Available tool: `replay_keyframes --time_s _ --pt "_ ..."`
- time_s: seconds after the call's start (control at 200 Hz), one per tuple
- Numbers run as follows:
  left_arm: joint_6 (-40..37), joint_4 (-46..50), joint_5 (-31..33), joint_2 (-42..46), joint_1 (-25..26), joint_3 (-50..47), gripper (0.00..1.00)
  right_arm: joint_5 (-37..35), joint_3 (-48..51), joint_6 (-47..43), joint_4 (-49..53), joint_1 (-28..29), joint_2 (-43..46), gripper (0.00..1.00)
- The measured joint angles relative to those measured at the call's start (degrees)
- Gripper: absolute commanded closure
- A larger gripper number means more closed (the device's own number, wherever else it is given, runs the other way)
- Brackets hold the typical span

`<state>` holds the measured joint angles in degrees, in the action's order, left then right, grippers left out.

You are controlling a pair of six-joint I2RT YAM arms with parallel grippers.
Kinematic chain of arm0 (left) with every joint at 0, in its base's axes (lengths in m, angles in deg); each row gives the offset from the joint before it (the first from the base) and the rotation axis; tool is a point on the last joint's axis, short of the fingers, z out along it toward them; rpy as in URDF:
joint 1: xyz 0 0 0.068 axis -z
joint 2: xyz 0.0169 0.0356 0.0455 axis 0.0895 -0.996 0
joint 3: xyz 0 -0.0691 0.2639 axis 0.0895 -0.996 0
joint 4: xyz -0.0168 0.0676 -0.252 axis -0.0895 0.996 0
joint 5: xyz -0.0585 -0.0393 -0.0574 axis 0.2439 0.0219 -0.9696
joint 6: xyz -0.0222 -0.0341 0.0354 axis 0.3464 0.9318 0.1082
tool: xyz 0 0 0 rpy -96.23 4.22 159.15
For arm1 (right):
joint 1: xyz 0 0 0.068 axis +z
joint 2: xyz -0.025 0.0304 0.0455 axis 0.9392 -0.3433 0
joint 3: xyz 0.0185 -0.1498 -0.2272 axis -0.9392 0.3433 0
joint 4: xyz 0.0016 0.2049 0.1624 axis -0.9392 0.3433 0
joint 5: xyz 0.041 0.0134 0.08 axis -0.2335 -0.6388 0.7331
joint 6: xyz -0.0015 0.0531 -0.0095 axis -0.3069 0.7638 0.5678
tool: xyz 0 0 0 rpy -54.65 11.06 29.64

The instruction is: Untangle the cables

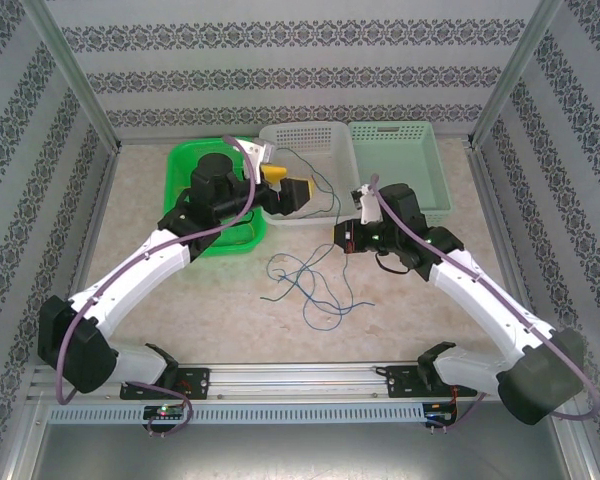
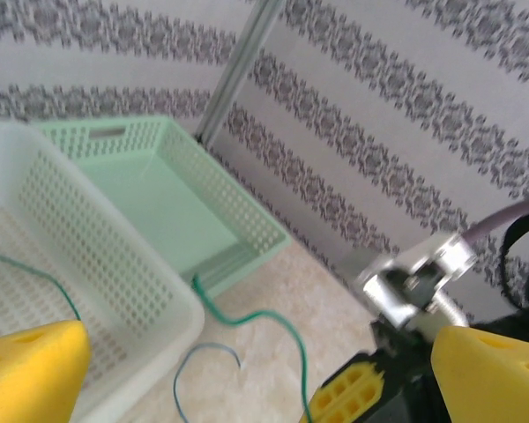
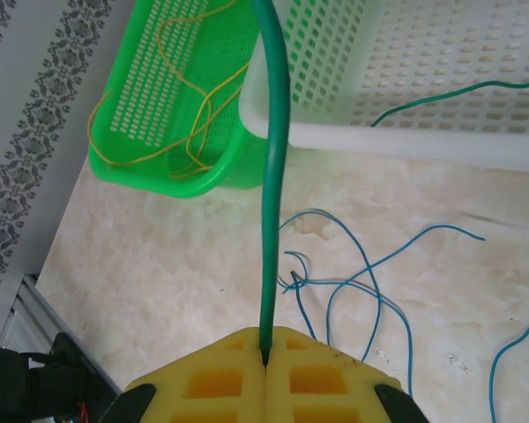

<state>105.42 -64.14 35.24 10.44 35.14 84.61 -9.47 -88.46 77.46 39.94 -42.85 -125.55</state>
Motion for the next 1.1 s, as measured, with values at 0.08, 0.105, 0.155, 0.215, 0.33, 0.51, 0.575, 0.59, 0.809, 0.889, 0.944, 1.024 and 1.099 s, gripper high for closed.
replay_keyframes --time_s 0.08,0.105,0.155,0.215,0.33,0.51,0.575,0.59,0.809,0.889,0.944,1.024,1.099 --pt "0.0 1.1 -2.2 -1.4 0.0 -0.2 0.10 -1.0 0.0 0.3 0.0 -0.3 0.8 1.00" --pt "0.0 1.1 -3.0 -1.8 0.0 -0.5 0.11 -1.4 0.0 0.4 0.0 -0.5 1.0 1.00" --pt "0.1 1.3 -4.6 -2.3 0.0 -1.2 0.14 -2.0 0.0 0.5 0.0 -0.8 1.6 1.00" --pt "0.1 1.5 -6.3 -2.7 0.3 -2.3 0.17 -2.6 0.0 0.7 0.0 -1.5 2.3 1.00" --pt "-0.1 2.8 -9.1 -3.8 1.3 -3.1 0.22 -3.5 -0.1 0.9 0.0 -3.0 3.3 1.00" --pt "-0.8 4.5 -12.0 -5.4 2.6 -3.8 0.28 -4.0 -1.1 0.8 0.0 -4.9 3.6 1.00" --pt "-0.9 5.0 -12.8 -5.9 2.8 -3.9 0.30 -4.5 -1.4 0.8 0.0 -5.6 3.8 1.00" --pt "-1.0 5.2 -13.0 -6.0 2.9 -3.9 0.30 -4.5 -1.4 0.8 0.0 -5.7 3.9 1.00" --pt "-2.1 6.4 -15.0 -6.4 4.8 -3.9 0.34 -6.2 -1.9 0.9 0.0 -8.5 5.8 1.00" --pt "-2.5 7.1 -15.7 -6.6 5.2 -3.9 0.37 -6.9 -1.9 1.1 0.0 -9.4 6.5 1.00" --pt "-2.8 7.5 -16.2 -6.7 5.4 -3.9 0.39 -7.5 -1.9 1.6 0.0 -10.2 6.9 1.00" --pt "-3.0 8.0 -16.5 -6.7 5.6 -3.9 0.48 -8.1 -1.9 2.4 -0.1 -11.3 7.5 1.00" --pt "-2.9 8.0 -16.5 -6.7 5.9 -4.0 0.58 -8.7 -1.9 3.5 -0.3 -12.2 8.1 1.00"
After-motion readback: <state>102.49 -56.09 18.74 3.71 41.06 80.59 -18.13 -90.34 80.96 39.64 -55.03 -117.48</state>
